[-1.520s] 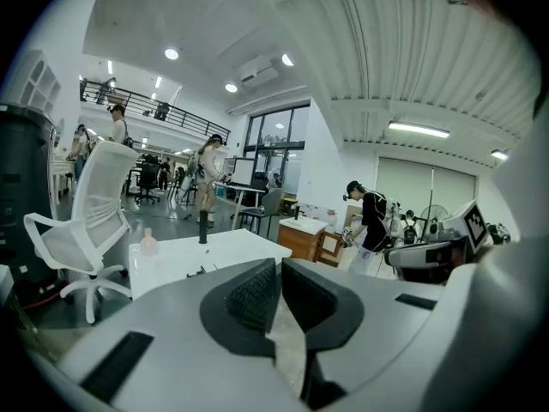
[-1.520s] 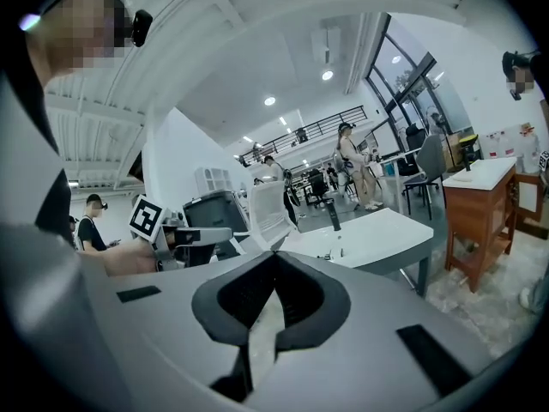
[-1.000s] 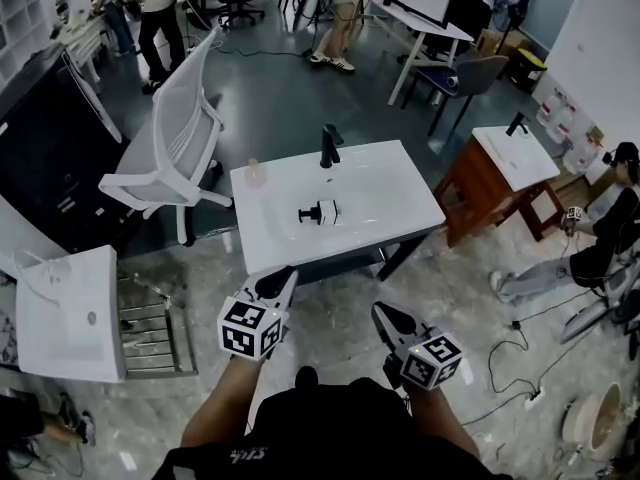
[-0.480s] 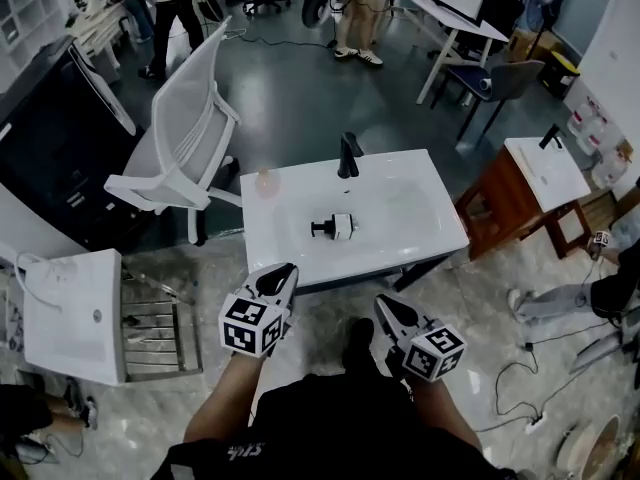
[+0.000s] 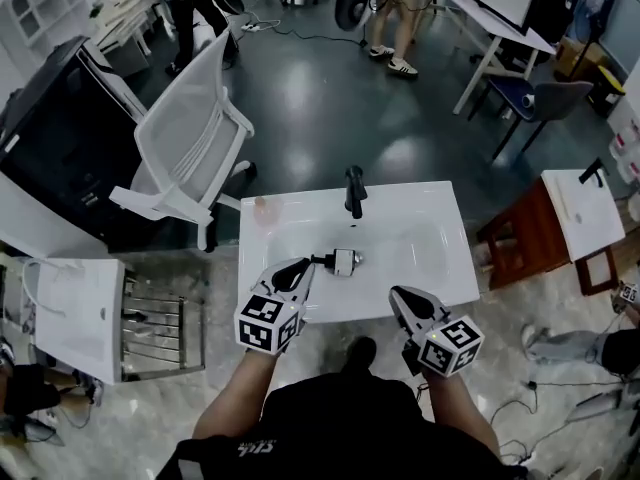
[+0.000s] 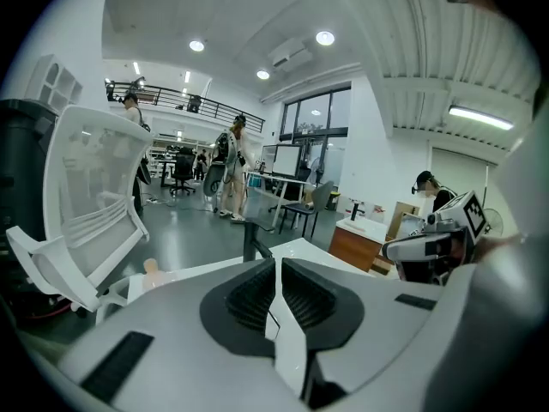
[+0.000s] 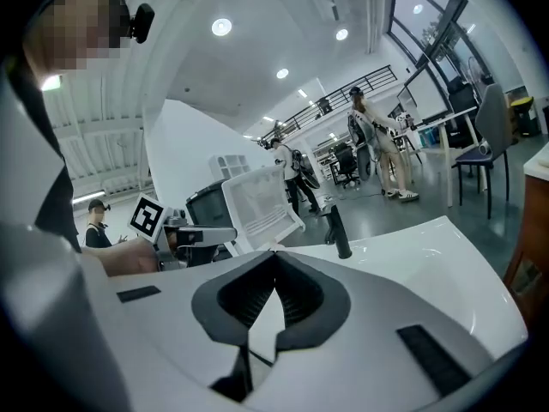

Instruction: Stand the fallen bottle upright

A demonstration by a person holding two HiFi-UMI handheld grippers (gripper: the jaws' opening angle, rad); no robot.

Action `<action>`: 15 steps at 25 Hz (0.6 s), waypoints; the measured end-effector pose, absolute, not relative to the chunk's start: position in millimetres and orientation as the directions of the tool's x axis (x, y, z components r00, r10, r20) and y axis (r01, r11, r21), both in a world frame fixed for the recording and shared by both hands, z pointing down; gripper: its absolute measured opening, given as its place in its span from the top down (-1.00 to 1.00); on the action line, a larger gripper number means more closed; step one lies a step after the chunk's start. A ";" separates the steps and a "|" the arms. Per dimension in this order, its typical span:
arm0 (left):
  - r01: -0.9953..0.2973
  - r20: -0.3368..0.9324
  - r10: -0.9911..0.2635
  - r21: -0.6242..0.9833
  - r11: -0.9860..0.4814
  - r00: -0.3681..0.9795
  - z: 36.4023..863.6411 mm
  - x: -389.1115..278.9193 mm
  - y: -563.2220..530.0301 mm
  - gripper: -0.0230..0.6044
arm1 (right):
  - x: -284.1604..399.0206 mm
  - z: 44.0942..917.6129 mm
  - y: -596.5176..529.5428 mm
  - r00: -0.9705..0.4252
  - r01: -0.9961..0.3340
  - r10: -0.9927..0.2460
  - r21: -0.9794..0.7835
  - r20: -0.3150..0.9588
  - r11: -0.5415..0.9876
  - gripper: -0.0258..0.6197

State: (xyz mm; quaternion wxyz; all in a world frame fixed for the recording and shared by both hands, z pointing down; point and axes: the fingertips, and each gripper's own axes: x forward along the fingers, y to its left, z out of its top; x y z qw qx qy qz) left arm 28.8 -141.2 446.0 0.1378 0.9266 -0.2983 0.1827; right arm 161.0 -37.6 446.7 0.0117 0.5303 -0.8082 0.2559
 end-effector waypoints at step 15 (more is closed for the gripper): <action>-0.628 0.498 -0.486 0.162 -0.761 0.718 475.8 87.5 -181.6 0.81 | 218.2 473.2 -89.7 -0.513 -0.842 -0.772 -0.394 0.376 0.368 0.87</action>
